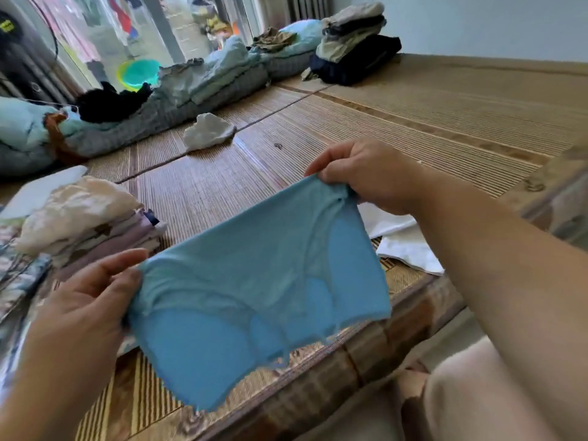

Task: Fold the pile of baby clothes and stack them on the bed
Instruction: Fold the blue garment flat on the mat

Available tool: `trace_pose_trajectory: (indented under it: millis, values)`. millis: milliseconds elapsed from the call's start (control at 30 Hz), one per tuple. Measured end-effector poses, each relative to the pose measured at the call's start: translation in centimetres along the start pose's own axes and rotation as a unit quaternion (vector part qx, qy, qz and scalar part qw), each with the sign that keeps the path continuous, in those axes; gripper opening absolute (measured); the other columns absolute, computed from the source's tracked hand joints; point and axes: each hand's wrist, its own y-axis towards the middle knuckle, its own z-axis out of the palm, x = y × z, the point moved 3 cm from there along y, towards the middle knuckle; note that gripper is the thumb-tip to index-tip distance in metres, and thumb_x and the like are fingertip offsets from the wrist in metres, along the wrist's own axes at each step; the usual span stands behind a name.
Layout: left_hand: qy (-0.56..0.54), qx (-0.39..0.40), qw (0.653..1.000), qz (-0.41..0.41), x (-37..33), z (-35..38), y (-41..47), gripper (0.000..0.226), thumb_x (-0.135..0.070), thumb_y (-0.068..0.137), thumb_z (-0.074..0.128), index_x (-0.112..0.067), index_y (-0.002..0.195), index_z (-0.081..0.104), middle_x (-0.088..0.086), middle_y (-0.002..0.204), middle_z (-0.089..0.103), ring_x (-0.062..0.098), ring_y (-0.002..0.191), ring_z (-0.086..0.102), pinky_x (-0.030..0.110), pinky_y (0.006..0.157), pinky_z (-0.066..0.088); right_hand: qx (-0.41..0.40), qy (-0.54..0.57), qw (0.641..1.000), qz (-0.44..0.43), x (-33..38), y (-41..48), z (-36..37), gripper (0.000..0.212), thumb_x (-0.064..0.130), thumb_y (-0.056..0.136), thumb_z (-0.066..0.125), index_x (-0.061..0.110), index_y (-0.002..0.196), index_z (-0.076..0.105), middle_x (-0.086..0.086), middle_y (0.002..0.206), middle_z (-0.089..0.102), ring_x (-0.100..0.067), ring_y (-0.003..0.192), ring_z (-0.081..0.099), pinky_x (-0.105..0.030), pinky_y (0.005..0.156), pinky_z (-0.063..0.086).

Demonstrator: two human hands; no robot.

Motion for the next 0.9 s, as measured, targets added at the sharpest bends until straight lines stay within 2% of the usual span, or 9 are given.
trace_pose_trajectory:
  millis: [67,133,200,333,467,567,733,800,900]
  values:
    - [0.031,-0.011,0.999,-0.031,1.9,0.9,0.7,0.026,-0.048,0.082,0.067,-0.027,0.095,0.073,0.003,0.086,0.074,0.026,0.078,0.068,0.039,0.072,0.058,0.017,-0.064,0.998,0.023,-1.9,1.1,0.7,0.024,0.005,0.088,0.056,0.020,0.092,0.074,0.005,0.077,0.067,-0.005,0.067,0.058,-0.016,0.053,0.046]
    - [0.098,-0.021,0.993,-0.058,3.7,2.3,1.7,0.015,-0.025,0.094,0.058,-0.023,0.097,0.073,0.008,0.082,0.070,0.026,0.068,0.061,0.021,0.054,0.055,0.034,-0.152,0.987,0.034,-4.1,2.4,1.5,0.026,0.006,0.089,0.056,0.019,0.103,0.074,0.007,0.088,0.069,-0.008,0.082,0.061,-0.012,0.062,0.042]
    - [0.136,-0.027,0.987,-0.078,5.4,3.5,2.6,0.017,-0.019,0.095,0.056,-0.016,0.104,0.071,0.009,0.081,0.067,0.018,0.061,0.054,0.016,0.046,0.050,0.040,-0.240,0.969,0.029,-6.0,3.2,2.4,0.028,0.008,0.093,0.054,0.019,0.113,0.071,0.015,0.091,0.063,-0.008,0.094,0.056,-0.009,0.068,0.037]
    - [0.168,-0.017,0.983,-0.074,7.2,4.2,3.1,0.016,-0.016,0.094,0.058,-0.021,0.091,0.073,0.005,0.084,0.068,0.034,0.081,0.061,0.045,0.082,0.050,0.060,-0.264,0.962,0.038,-7.5,3.4,2.8,0.030,0.013,0.096,0.052,0.025,0.117,0.069,0.007,0.110,0.067,-0.009,0.097,0.054,-0.017,0.081,0.035]
    - [0.224,0.022,0.974,-0.007,6.3,3.4,0.8,0.025,-0.010,0.091,0.060,-0.029,0.076,0.069,-0.003,0.077,0.069,0.021,0.083,0.063,0.023,0.070,0.045,0.120,-0.297,0.947,0.024,-6.9,1.3,1.6,0.027,0.011,0.092,0.059,0.026,0.111,0.072,0.015,0.087,0.065,-0.013,0.088,0.062,-0.020,0.076,0.047]
    - [0.278,0.068,0.958,-0.002,5.8,2.7,-1.8,0.032,-0.006,0.086,0.066,-0.033,0.070,0.070,-0.014,0.068,0.070,-0.001,0.074,0.062,0.007,0.062,0.042,0.183,-0.349,0.919,0.023,-6.8,-1.6,1.4,0.026,0.016,0.092,0.062,0.032,0.110,0.072,0.027,0.077,0.059,0.000,0.076,0.057,-0.017,0.075,0.045]
    - [0.363,0.194,0.910,-0.056,7.6,2.2,-5.3,0.032,-0.022,0.076,0.078,-0.052,0.072,0.069,-0.040,0.085,0.065,-0.019,0.092,0.057,0.009,0.084,0.041,0.283,-0.432,0.853,0.075,-7.5,-5.2,2.4,0.033,0.025,0.091,0.054,0.047,0.111,0.067,0.032,0.095,0.057,0.003,0.086,0.051,-0.018,0.083,0.042]
    - [0.369,0.207,0.905,-0.049,7.4,2.5,-5.7,0.020,-0.030,0.074,0.080,-0.048,0.070,0.071,-0.040,0.086,0.065,-0.022,0.095,0.055,0.003,0.082,0.038,0.283,-0.406,0.863,0.106,-7.6,-5.3,2.4,0.036,0.017,0.085,0.052,0.044,0.099,0.072,0.034,0.074,0.058,0.004,0.075,0.052,-0.017,0.075,0.043]
    - [0.361,0.160,0.917,-0.059,6.3,3.3,-5.2,0.012,-0.040,0.078,0.072,-0.035,0.067,0.072,-0.020,0.070,0.069,-0.006,0.070,0.061,0.019,0.065,0.044,0.181,-0.327,0.922,0.096,-7.3,-4.0,1.9,0.032,0.007,0.078,0.052,0.029,0.075,0.075,0.013,0.049,0.059,-0.008,0.053,0.050,-0.023,0.055,0.041]
